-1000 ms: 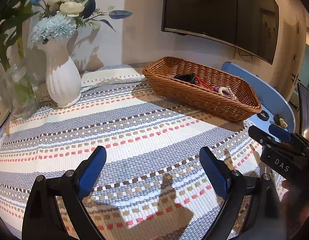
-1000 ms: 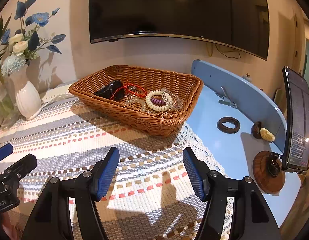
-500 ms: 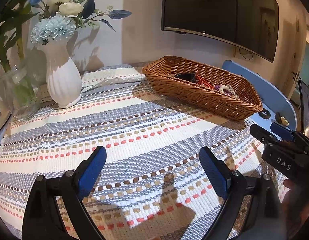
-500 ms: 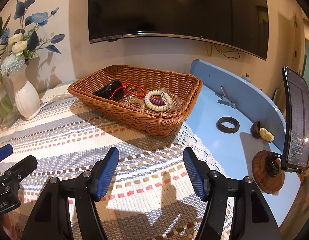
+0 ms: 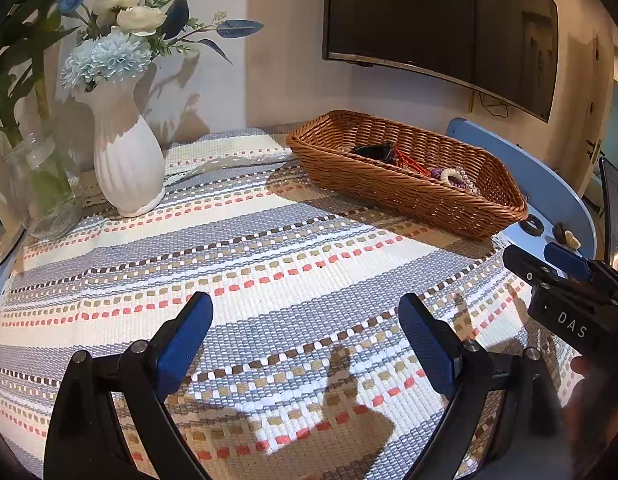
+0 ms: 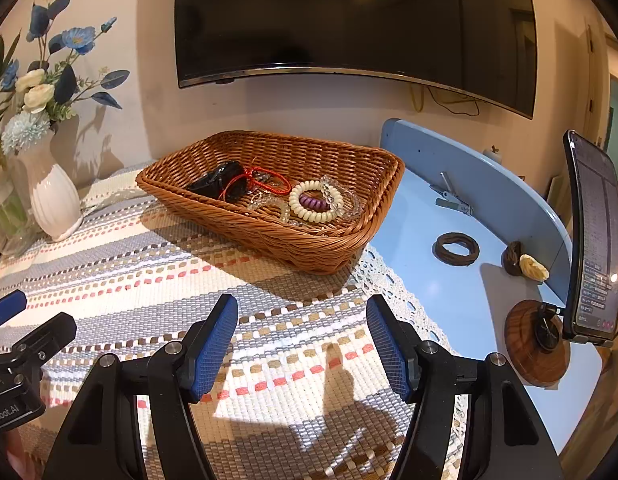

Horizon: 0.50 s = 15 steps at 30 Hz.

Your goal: Organize jewelry

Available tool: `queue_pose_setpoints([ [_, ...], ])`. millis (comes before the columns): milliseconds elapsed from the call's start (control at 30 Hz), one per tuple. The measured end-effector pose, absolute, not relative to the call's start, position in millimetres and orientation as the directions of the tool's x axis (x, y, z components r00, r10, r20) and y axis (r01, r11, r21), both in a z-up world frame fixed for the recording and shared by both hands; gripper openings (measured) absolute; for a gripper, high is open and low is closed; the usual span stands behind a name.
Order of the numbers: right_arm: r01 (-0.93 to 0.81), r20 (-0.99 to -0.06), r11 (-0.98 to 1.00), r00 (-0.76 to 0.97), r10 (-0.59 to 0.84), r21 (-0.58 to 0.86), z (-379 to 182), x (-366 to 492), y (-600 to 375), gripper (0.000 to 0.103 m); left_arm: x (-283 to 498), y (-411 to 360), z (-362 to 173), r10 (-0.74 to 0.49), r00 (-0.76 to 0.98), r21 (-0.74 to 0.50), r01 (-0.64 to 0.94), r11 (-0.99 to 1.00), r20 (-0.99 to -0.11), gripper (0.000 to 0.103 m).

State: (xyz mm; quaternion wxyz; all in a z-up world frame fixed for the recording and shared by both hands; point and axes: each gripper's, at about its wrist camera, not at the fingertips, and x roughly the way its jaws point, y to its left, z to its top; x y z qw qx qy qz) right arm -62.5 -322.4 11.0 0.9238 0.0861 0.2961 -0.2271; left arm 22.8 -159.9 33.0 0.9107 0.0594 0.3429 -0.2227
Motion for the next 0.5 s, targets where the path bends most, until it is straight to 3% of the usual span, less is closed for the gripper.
queue_pose_setpoints([
  [500,0.471,-0.590,0.880,0.727,-0.351,0.058,10.8,-64.8,-324.7,0.068,24.7,-161.5,28.5,-0.354,0.658,-0.027,0.453,0.891,-0.665,0.094],
])
